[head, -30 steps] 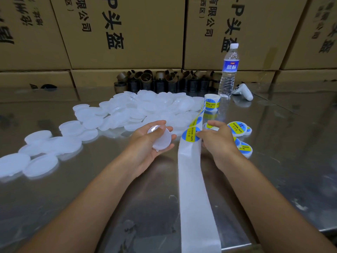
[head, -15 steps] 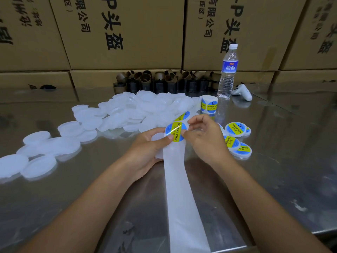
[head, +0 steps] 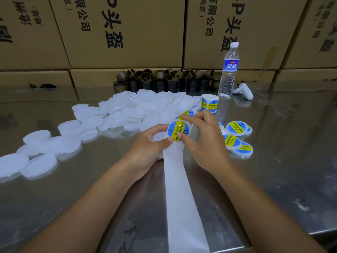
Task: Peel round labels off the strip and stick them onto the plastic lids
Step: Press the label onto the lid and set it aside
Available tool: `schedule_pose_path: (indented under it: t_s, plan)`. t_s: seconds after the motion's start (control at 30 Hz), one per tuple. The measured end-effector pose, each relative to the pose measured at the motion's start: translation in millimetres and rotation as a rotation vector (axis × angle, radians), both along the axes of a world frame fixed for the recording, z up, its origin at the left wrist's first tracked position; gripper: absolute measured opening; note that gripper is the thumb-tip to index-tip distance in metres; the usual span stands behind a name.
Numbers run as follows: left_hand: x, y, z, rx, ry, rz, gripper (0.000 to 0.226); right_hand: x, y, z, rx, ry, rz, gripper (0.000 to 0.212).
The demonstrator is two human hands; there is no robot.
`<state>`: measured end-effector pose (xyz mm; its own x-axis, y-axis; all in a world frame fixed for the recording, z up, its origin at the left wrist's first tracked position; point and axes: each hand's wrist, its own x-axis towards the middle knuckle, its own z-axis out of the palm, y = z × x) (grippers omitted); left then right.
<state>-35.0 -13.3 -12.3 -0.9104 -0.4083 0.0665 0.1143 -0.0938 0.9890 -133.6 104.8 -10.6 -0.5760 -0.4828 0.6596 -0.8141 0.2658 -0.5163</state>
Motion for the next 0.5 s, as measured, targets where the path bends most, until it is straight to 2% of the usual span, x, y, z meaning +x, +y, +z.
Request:
schedule_pose_path:
  t_s: [0.5]
  plan:
    - [-0.1, -0.3, -1.2, -0.064, 0.005, -0.025, 0.023, 2.4, 4.0, 2.0, 0.035, 0.011, 0.024, 0.034]
